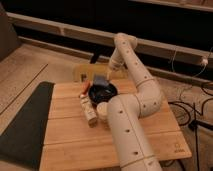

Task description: Place the white sponge in the ceramic bowl

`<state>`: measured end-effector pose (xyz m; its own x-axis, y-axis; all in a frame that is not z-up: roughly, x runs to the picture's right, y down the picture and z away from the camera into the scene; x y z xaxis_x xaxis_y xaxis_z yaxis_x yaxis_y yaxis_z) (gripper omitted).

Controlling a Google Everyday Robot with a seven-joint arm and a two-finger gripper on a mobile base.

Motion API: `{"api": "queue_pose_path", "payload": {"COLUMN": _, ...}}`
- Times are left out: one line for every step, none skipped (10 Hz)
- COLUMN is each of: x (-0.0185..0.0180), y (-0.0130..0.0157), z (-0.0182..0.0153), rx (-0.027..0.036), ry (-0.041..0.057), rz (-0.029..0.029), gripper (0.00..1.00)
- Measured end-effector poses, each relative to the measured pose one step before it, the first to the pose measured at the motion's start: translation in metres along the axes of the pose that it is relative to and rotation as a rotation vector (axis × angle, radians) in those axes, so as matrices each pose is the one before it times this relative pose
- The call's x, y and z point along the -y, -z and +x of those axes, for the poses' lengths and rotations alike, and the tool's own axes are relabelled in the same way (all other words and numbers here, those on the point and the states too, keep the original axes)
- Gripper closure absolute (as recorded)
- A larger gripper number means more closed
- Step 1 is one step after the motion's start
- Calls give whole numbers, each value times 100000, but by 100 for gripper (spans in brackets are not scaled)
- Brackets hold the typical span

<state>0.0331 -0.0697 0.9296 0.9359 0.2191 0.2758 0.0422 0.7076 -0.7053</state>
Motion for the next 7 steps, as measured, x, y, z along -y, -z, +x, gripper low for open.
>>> {"api": "queue_pose_path", "payload": {"x": -91, "y": -231, "z": -39, "rx": -207, "ry": -5, "rz": -614, "gripper": 100}}
{"api": "queue_pose_path", "payload": {"x": -166, "y": -502, "z": -9, "rx": 90, "ry": -633, "rz": -1105, "gripper": 100}}
{"api": "queue_pose_path", "payload": {"x": -168, "y": -596, "z": -93, "rx": 203, "ry": -946, "rz": -1229, "gripper": 100}}
{"api": "queue_pose_path", "payload": {"x": -193, "y": -652, "z": -272, "rx": -719, "ry": -247, "rz": -1544, "gripper": 100}}
{"api": "queue_pose_path", "payload": {"x": -100, "y": -183, "z": -182, "rx": -789, "ry": 219, "rz": -711, "gripper": 100}}
{"api": "queue_pose_path", "payload": {"x": -159, "y": -209, "z": -546, "rx": 2, "ry": 491, "rz": -1021, "gripper": 100}}
{"api": "queue_pose_path", "payload": {"x": -253, "y": -248, "z": -688, "rx": 171, "ry": 917, "rz": -1461, "gripper": 100}}
